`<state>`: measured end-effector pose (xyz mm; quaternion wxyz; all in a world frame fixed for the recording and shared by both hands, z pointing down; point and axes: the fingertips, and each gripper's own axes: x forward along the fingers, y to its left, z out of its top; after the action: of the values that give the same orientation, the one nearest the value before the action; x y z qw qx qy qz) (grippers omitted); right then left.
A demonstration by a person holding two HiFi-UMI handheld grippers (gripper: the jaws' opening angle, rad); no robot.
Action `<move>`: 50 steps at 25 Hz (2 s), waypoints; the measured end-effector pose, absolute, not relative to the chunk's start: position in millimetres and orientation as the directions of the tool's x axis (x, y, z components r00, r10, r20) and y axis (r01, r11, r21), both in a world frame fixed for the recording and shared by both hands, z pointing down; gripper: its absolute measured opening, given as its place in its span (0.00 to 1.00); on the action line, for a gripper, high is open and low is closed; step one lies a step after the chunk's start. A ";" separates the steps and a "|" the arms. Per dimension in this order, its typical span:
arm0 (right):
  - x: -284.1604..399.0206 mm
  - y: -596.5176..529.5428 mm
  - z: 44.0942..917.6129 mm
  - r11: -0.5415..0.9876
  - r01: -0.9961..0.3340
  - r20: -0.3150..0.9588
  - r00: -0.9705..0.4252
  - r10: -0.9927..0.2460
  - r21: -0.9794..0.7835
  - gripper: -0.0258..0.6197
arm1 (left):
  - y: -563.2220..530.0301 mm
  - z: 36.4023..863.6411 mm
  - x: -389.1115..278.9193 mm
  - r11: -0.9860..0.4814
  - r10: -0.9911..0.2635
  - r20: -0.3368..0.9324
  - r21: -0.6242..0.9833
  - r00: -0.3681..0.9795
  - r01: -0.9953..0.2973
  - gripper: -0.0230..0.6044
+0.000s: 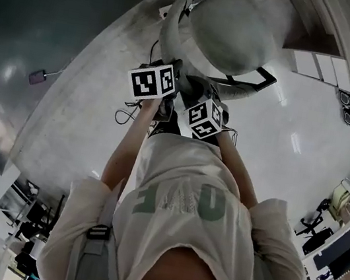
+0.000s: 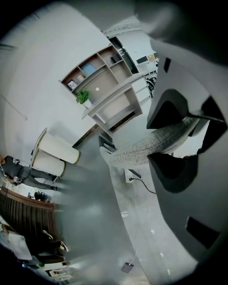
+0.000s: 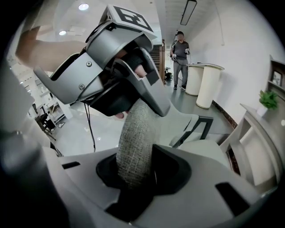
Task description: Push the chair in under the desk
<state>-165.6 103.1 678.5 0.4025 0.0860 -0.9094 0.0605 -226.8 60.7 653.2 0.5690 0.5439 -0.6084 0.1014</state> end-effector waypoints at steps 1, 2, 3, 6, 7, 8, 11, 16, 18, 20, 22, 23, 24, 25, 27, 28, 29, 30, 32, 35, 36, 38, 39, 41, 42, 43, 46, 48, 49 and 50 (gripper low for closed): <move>-162.1 97.3 678.9 0.977 -0.210 0.743 -0.660 -0.113 -0.038 0.21 | 54.9 653.3 -223.3 0.381 -0.551 0.797 0.503 0.246 -0.776 0.33; -159.2 91.3 679.9 0.976 -0.215 0.744 -0.658 -0.118 -0.034 0.21 | 49.0 654.1 -220.4 0.376 -0.556 0.792 0.510 0.252 -0.773 0.33; -156.5 84.8 681.5 0.976 -0.218 0.745 -0.656 -0.122 -0.032 0.21 | 42.8 655.3 -217.8 0.372 -0.560 0.787 0.517 0.258 -0.771 0.33; -145.2 62.6 684.7 0.974 -0.224 0.750 -0.649 -0.128 -0.027 0.21 | 21.4 658.1 -206.3 0.352 -0.563 0.777 0.534 0.282 -0.769 0.33; -139.7 54.7 684.9 0.974 -0.225 0.751 -0.647 -0.129 -0.027 0.21 | 13.5 658.1 -200.7 0.344 -0.563 0.774 0.538 0.289 -0.769 0.34; -134.2 46.9 685.1 0.974 -0.225 0.753 -0.646 -0.128 -0.027 0.21 | 5.4 658.0 -195.1 0.339 -0.565 0.771 0.542 0.294 -0.769 0.34; -124.2 18.3 685.7 0.978 -0.209 0.751 -0.649 -0.119 -0.026 0.21 | -23.8 657.8 -184.7 0.335 -0.581 0.758 0.554 0.296 -0.762 0.34; -103.8 -30.4 686.0 0.982 -0.189 0.744 -0.658 -0.115 -0.015 0.21 | -71.9 658.7 -163.6 0.346 -0.580 0.765 0.542 0.280 -0.765 0.34; -97.6 -51.7 683.6 0.984 -0.179 0.731 -0.672 -0.117 -0.007 0.21 | -93.3 655.7 -156.4 0.342 -0.591 0.759 0.542 0.273 -0.768 0.34; -90.9 -69.7 682.1 0.984 -0.176 0.721 -0.683 -0.116 -0.008 0.21 | -111.5 653.8 -149.1 0.343 -0.599 0.754 0.545 0.269 -0.765 0.34; -80.1 -81.9 684.2 0.984 -0.175 0.723 -0.682 -0.110 -0.016 0.21 | -123.7 656.2 -138.7 0.352 -0.597 0.757 0.544 0.265 -0.762 0.34; -75.8 -87.4 685.6 0.985 -0.172 0.724 -0.682 -0.103 -0.022 0.21 | -129.5 657.8 -134.5 0.355 -0.593 0.761 0.539 0.262 -0.764 0.34; -72.0 -93.1 687.0 0.986 -0.165 0.726 -0.682 -0.093 -0.028 0.21 | -135.6 659.1 -130.7 0.357 -0.591 0.764 0.535 0.259 -0.766 0.34; -68.3 -99.3 687.9 0.987 -0.156 0.727 -0.681 -0.083 -0.034 0.21 | -142.4 660.1 -127.0 0.359 -0.591 0.766 0.532 0.255 -0.767 0.34; -61.4 -113.7 689.0 0.988 -0.147 0.729 -0.681 -0.072 -0.040 0.21 | -157.5 661.7 -120.4 0.368 -0.593 0.768 0.524 0.240 -0.768 0.34; -58.9 -121.7 689.3 0.988 -0.148 0.728 -0.681 -0.072 -0.040 0.21 | -165.7 662.3 -118.1 0.373 -0.595 0.770 0.519 0.231 -0.769 0.34; -57.2 -130.0 689.5 0.988 -0.149 0.728 -0.682 -0.074 -0.039 0.21 | -174.0 662.7 -116.7 0.378 -0.596 0.772 0.514 0.222 -0.770 0.34; -55.9 -138.1 689.4 0.988 -0.150 0.727 -0.683 -0.076 -0.038 0.21 | -182.1 663.0 -115.5 0.382 -0.596 0.774 0.509 0.215 -0.772 0.34; -52.4 -151.8 689.1 0.988 -0.153 0.724 -0.686 -0.078 -0.038 0.21 | -195.9 663.4 -111.8 0.383 -0.589 0.780 0.498 0.209 -0.778 0.34; -47.0 -172.2 688.9 0.984 -0.172 0.723 -0.685 -0.092 -0.037 0.21 | -216.4 663.1 -106.1 0.376 -0.586 0.783 0.491 0.208 -0.786 0.34; -46.5 -180.3 688.4 0.983 -0.178 0.723 -0.684 -0.098 -0.035 0.21 | -224.5 662.6 -105.6 0.374 -0.588 0.782 0.489 0.207 -0.788 0.34; -45.7 -194.6 688.1 0.982 -0.186 0.722 -0.683 -0.106 -0.032 0.21 | -239.4 662.4 -104.7 0.369 -0.588 0.783 0.485 0.205 -0.793 0.34; -44.7 -200.6 688.3 0.982 -0.189 0.722 -0.683 -0.108 -0.031 0.21 | -245.8 662.6 -103.6 0.368 -0.586 0.784 0.484 0.206 -0.794 0.34; -41.4 -212.6 688.9 0.981 -0.191 0.724 -0.681 -0.111 -0.030 0.21 | -258.2 663.0 -100.5 0.367 -0.584 0.785 0.482 0.206 -0.796 0.34; -39.6 -218.7 689.1 0.981 -0.192 0.724 -0.680 -0.111 -0.030 0.21 | -264.4 663.2 -98.6 0.368 -0.583 0.787 0.480 0.204 -0.796 0.34; -37.7 -225.0 689.2 0.981 -0.192 0.725 -0.680 -0.110 -0.030 0.21 | -270.7 663.2 -96.8 0.371 -0.581 0.789 0.476 0.201 -0.797 0.34; -30.5 -243.1 689.2 0.979 -0.201 0.725 -0.680 -0.113 -0.036 0.21 | -289.0 663.0 -89.6 0.378 -0.578 0.794 0.466 0.189 -0.800 0.33; -24.3 -253.1 689.7 0.978 -0.205 0.726 -0.679 -0.114 -0.038 0.21 | -298.8 663.6 -83.9 0.382 -0.580 0.792 0.469 0.188 -0.796 0.33; -21.3 -258.1 689.7 0.978 -0.204 0.726 -0.678 -0.114 -0.037 0.21 | -303.5 663.6 -81.1 0.383 -0.581 0.791 0.472 0.190 -0.794 0.33; -18.4 -263.2 689.5 0.979 -0.203 0.726 -0.678 -0.114 -0.035 0.21 | -308.3 663.5 -78.3 0.383 -0.581 0.790 0.475 0.193 -0.792 0.33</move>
<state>-18.4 -263.2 689.5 0.3920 0.0868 -0.9141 0.0564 -78.3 -308.3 663.5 0.5452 0.5469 -0.6279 0.0967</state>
